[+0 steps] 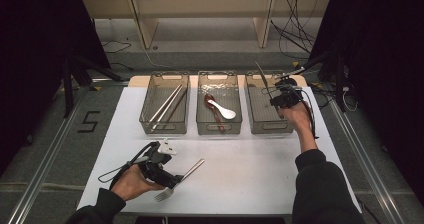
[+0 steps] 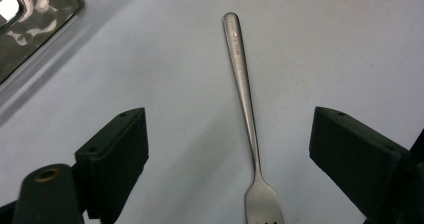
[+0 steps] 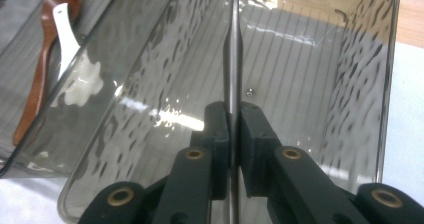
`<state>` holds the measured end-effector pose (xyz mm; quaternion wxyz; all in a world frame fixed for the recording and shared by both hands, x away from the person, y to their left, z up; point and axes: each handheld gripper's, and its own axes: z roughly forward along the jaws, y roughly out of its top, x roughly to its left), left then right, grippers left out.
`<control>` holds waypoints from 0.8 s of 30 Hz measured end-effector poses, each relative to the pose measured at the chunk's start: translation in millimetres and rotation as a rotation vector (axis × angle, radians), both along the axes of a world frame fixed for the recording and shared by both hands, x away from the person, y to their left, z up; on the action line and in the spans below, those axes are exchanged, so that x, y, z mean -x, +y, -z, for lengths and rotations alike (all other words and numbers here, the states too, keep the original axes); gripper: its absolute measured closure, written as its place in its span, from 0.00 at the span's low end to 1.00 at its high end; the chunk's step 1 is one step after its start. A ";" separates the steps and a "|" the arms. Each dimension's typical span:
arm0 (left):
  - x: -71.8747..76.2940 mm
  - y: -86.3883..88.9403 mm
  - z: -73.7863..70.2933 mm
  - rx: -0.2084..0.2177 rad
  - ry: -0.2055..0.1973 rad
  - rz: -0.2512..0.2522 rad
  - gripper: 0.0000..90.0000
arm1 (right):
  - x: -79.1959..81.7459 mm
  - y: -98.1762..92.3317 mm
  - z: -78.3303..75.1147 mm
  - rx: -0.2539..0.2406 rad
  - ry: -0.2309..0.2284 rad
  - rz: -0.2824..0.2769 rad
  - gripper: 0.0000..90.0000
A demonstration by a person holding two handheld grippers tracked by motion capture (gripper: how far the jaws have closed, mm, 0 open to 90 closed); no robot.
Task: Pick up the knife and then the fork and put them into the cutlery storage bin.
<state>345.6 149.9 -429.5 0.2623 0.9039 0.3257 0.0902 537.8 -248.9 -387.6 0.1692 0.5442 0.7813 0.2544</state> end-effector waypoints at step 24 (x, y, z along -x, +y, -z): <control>-0.7 -6.3 7.3 -0.036 0.029 0.035 0.27 | 74.2 9.9 -19.2 -0.118 -0.095 -0.168 0.41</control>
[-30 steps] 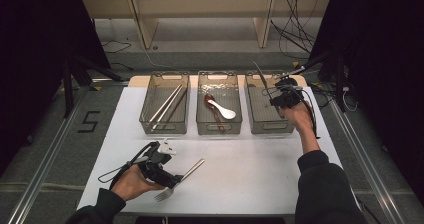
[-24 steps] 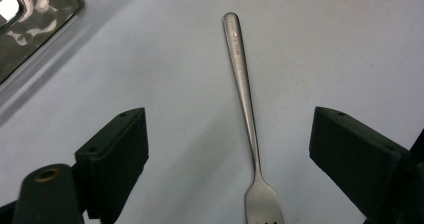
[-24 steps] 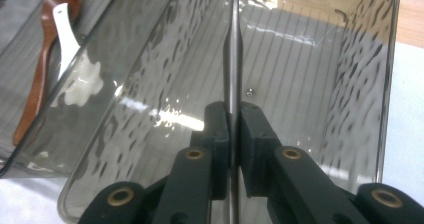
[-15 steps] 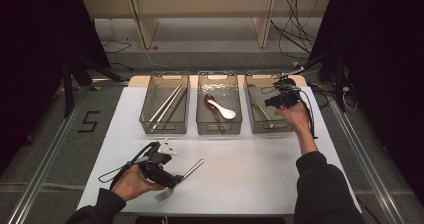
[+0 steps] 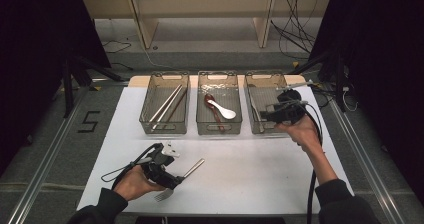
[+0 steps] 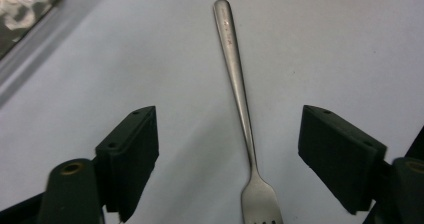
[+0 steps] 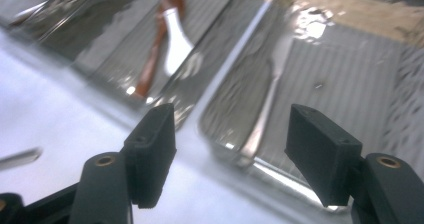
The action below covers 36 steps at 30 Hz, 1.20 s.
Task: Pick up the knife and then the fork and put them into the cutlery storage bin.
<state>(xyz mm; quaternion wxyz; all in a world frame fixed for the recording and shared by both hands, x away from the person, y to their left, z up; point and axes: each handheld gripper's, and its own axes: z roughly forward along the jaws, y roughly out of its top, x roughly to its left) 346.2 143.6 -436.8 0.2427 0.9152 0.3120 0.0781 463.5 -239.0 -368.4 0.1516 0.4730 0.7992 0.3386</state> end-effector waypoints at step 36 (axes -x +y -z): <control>-6.3 -15.5 22.2 -0.107 0.133 0.044 0.69 | 110.3 25.8 37.9 -0.040 0.009 -0.209 0.32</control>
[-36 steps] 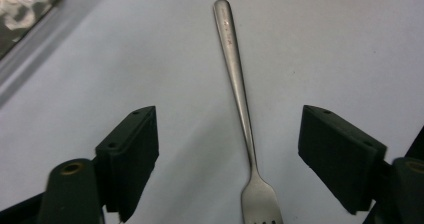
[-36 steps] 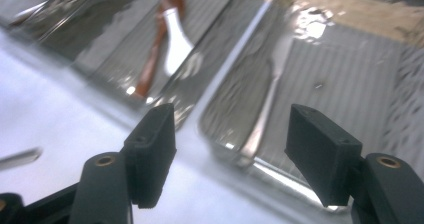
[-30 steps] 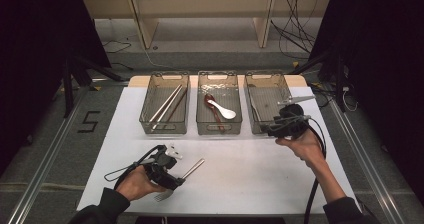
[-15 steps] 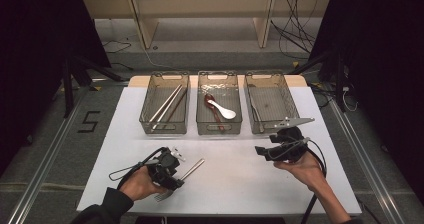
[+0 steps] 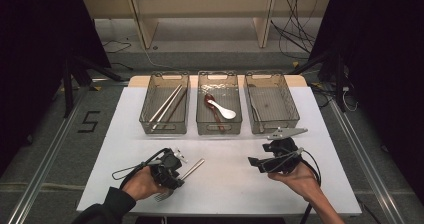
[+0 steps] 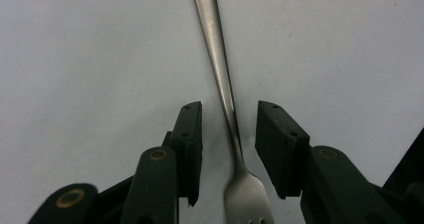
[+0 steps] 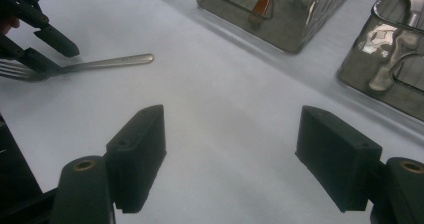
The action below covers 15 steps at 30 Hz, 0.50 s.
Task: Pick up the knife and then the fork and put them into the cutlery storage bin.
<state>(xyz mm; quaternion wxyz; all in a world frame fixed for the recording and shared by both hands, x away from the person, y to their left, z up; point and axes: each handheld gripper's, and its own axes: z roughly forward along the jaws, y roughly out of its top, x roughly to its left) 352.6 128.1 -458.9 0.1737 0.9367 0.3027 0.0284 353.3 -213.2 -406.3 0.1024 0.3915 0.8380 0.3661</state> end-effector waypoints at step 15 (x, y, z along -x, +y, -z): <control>-1.7 -3.0 1.3 -0.015 0.009 0.021 0.77 | 3.0 2.1 -0.7 -0.002 0.003 -0.004 0.32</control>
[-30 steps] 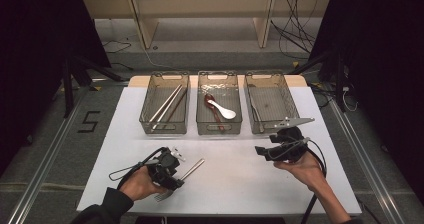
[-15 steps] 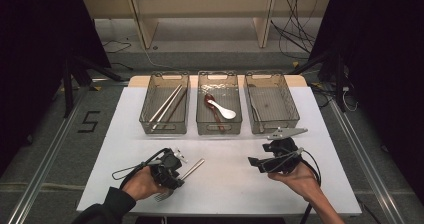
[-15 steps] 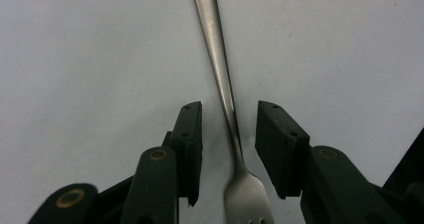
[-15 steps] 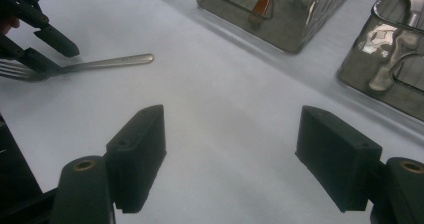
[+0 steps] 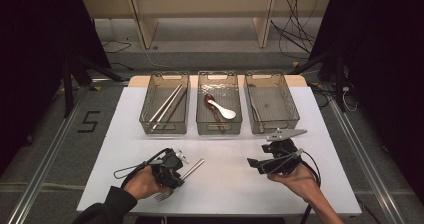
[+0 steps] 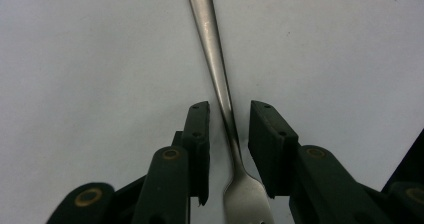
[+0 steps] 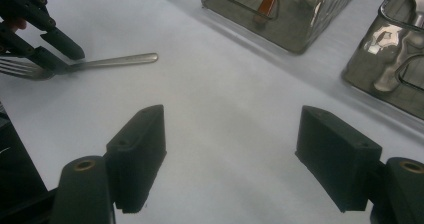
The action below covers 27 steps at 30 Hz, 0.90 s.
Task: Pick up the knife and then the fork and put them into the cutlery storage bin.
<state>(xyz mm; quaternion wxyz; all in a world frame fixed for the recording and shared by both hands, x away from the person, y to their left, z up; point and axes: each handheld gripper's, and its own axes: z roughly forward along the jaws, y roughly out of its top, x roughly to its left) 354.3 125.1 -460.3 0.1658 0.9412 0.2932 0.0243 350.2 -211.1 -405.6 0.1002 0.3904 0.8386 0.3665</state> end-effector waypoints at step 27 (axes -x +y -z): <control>4.1 -9.6 1.3 -0.065 -0.029 0.095 0.93 | 0.0 2.4 -0.1 0.005 -0.002 -0.021 0.32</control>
